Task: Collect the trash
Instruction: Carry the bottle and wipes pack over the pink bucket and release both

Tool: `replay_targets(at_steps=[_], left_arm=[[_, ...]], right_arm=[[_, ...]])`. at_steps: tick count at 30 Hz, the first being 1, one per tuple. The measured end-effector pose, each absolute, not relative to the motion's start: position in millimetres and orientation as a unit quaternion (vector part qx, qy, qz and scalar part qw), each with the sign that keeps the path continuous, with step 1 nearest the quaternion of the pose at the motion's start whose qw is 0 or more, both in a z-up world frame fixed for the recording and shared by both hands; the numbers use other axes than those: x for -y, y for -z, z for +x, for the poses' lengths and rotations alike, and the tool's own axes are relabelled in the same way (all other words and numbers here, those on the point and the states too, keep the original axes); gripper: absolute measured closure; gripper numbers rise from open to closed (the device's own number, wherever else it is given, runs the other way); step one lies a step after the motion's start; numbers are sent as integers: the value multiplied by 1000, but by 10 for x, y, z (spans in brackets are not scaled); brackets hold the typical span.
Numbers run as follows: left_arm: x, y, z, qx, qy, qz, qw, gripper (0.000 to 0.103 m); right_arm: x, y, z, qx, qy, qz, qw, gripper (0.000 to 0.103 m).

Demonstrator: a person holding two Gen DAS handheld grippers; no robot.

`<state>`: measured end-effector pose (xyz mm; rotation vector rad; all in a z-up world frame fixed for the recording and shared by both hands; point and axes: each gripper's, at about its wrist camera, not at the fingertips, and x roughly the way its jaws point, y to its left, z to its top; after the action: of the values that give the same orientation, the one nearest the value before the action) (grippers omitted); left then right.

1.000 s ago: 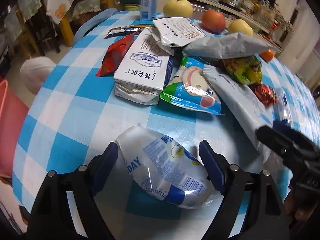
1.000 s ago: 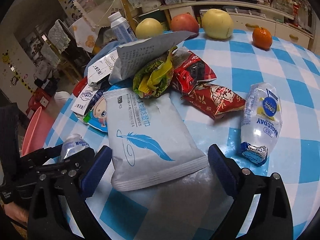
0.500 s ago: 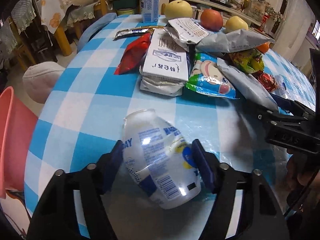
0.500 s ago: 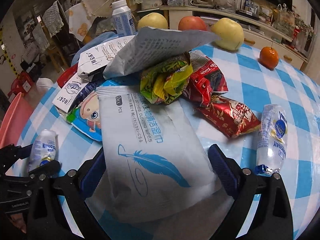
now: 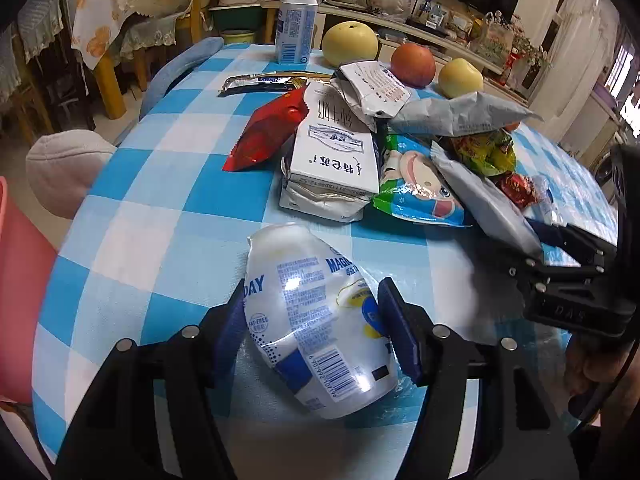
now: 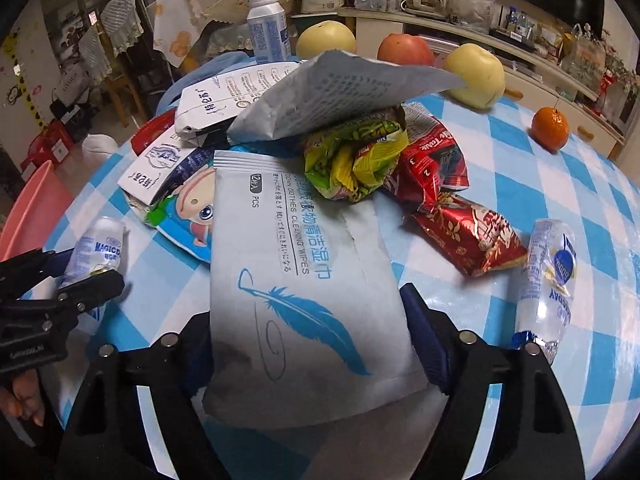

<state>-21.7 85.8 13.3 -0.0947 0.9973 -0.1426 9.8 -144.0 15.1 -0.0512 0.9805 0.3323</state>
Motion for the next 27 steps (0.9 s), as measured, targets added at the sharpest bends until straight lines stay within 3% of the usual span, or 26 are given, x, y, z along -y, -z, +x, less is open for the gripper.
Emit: replay_targets(at_steps=[17, 27], left_arm=[[-1164, -509, -329, -422, 52, -80, 901, 38], [-1899, -964, -535, -351, -48, -97, 930, 38]], right_arm=[[1318, -434, -469, -434, -149, -15, 888, 27], [674, -930, -688, -384, -191, -22, 903, 27]])
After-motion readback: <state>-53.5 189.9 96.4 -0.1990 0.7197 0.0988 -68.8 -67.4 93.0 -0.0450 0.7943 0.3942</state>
